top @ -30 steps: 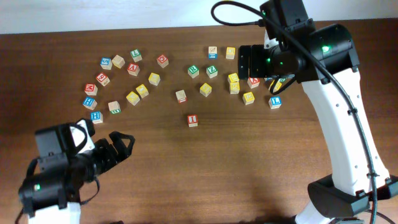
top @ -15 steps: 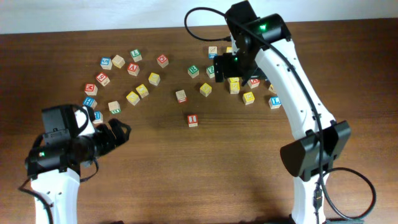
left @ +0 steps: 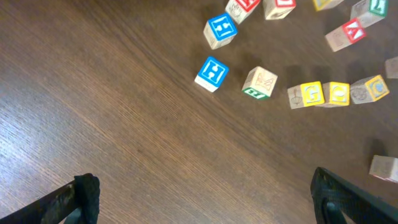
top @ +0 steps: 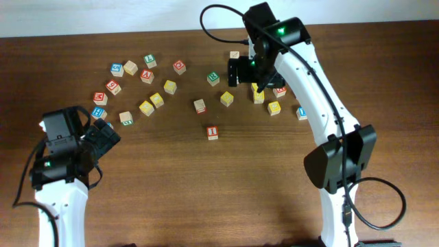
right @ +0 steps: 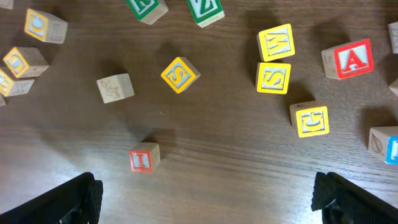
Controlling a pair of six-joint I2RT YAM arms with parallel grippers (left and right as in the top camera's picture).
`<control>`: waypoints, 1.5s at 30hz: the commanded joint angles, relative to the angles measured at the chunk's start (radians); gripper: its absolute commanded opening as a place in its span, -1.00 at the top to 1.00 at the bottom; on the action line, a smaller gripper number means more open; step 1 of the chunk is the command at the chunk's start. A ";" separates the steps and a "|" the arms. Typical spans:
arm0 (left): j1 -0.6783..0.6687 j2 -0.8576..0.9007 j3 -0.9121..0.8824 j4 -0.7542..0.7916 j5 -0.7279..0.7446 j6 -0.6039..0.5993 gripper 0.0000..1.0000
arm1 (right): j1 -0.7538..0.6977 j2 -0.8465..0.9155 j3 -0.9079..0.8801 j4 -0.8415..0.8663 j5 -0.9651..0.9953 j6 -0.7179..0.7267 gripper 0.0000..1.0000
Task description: Spell out ICRA
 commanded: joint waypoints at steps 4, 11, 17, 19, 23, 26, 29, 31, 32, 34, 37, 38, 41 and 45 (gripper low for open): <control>-0.001 0.063 0.001 0.022 0.034 -0.013 -0.98 | 0.007 0.040 0.006 0.034 -0.012 0.012 -0.99; -0.001 0.063 0.001 0.042 0.034 -0.013 -0.98 | 0.003 0.071 0.006 0.046 0.117 0.125 -0.77; -0.001 0.063 0.001 0.035 0.034 -0.013 -0.99 | -0.119 0.032 0.006 -0.082 0.113 0.125 -0.76; -0.001 0.063 0.001 0.035 0.034 -0.013 -0.98 | -0.177 0.032 0.006 -0.116 0.110 0.124 -0.77; -0.001 0.063 0.001 0.035 0.034 -0.013 -0.98 | -0.230 0.033 0.006 -0.140 0.071 0.124 -0.97; -0.001 0.063 0.001 0.035 0.034 -0.013 -0.98 | -0.216 0.035 0.006 -0.113 0.052 0.124 -0.97; -0.001 0.063 0.001 0.035 0.034 -0.013 -0.98 | -0.173 0.040 0.006 -0.056 0.058 0.112 -0.97; -0.001 0.063 0.001 0.035 0.034 -0.013 -0.98 | -0.152 0.042 0.006 -0.032 0.059 0.113 -0.97; -0.001 0.063 0.001 0.035 0.034 -0.013 -0.99 | -0.142 0.046 0.006 -0.024 0.059 0.113 -0.97; -0.001 0.063 0.001 0.035 0.034 -0.013 -0.98 | -0.121 0.056 0.006 -0.022 0.059 0.113 -0.98; -0.001 0.063 0.001 0.035 0.034 -0.013 -0.98 | -0.092 0.068 0.006 -0.008 0.058 0.113 -0.98; -0.001 0.063 0.001 0.035 0.034 -0.013 -0.99 | -0.075 0.074 0.003 0.016 0.058 0.113 -0.98; -0.001 0.063 0.001 0.034 0.034 -0.013 -0.98 | -0.051 0.076 0.003 0.044 0.056 0.113 -0.98; -0.001 0.063 0.001 0.034 0.034 -0.013 -0.99 | -0.030 0.076 0.003 0.054 0.056 0.113 -0.98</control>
